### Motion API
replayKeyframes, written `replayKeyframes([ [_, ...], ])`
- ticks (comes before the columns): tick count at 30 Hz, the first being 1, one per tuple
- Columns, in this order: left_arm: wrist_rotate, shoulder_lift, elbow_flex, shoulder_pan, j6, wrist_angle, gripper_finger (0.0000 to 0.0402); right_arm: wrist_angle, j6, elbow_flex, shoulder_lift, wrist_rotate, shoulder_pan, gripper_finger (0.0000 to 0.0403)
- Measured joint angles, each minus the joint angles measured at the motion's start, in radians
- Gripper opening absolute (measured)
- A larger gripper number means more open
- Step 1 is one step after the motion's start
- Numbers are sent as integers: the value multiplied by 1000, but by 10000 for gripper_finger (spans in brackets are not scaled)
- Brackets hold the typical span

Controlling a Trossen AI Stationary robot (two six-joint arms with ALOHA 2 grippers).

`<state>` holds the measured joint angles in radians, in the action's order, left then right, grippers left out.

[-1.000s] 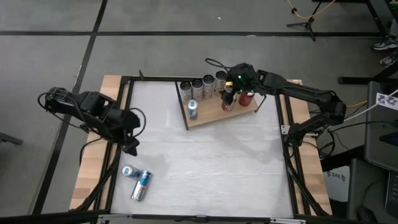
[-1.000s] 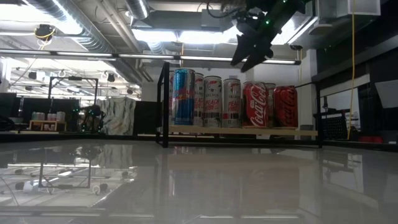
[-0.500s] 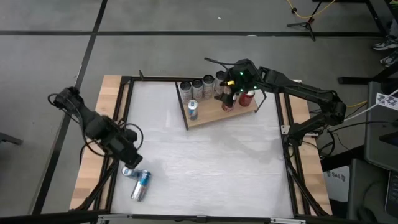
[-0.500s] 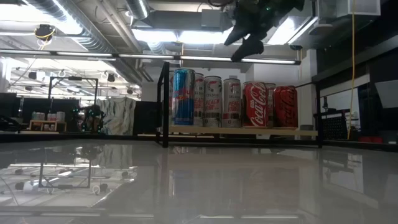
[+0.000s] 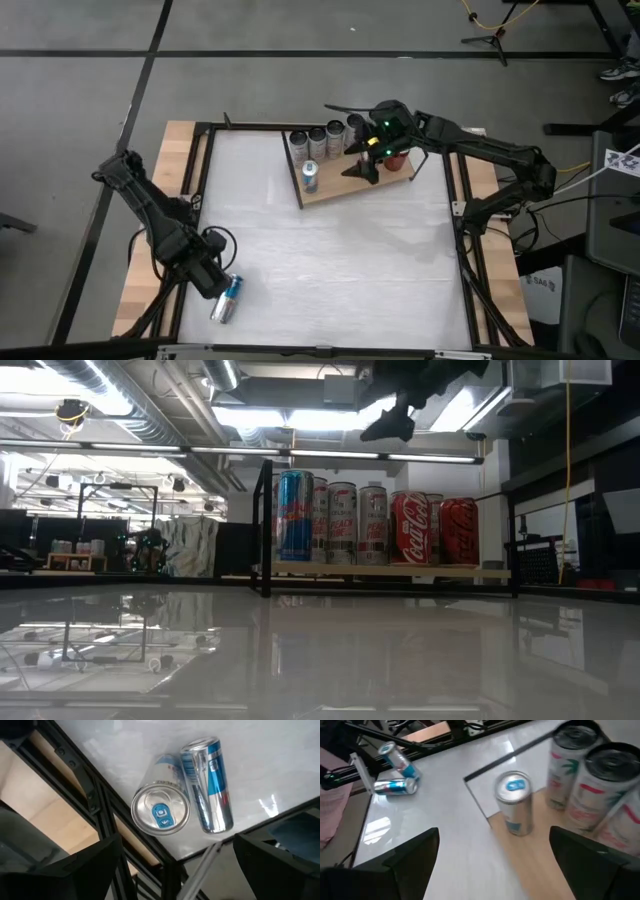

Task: Place canned beverage on shelf
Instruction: Put the blue soda can on the shelf aligned with the other blue soda can

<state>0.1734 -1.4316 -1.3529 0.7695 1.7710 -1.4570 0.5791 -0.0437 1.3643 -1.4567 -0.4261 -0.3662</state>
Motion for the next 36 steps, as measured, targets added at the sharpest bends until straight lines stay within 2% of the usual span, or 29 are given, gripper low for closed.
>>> replayKeyframes([
  [8,-100,-8,0,33,67,-1,377,-8,7,0,0,4,64,367],
  [13,-100,-8,28,58,112,7,377,-8,8,0,0,4,103,367],
  [28,-102,-9,203,70,105,148,377,-9,10,0,0,24,192,367],
  [36,-102,-9,258,70,104,203,377,-9,9,0,0,33,192,367],
])
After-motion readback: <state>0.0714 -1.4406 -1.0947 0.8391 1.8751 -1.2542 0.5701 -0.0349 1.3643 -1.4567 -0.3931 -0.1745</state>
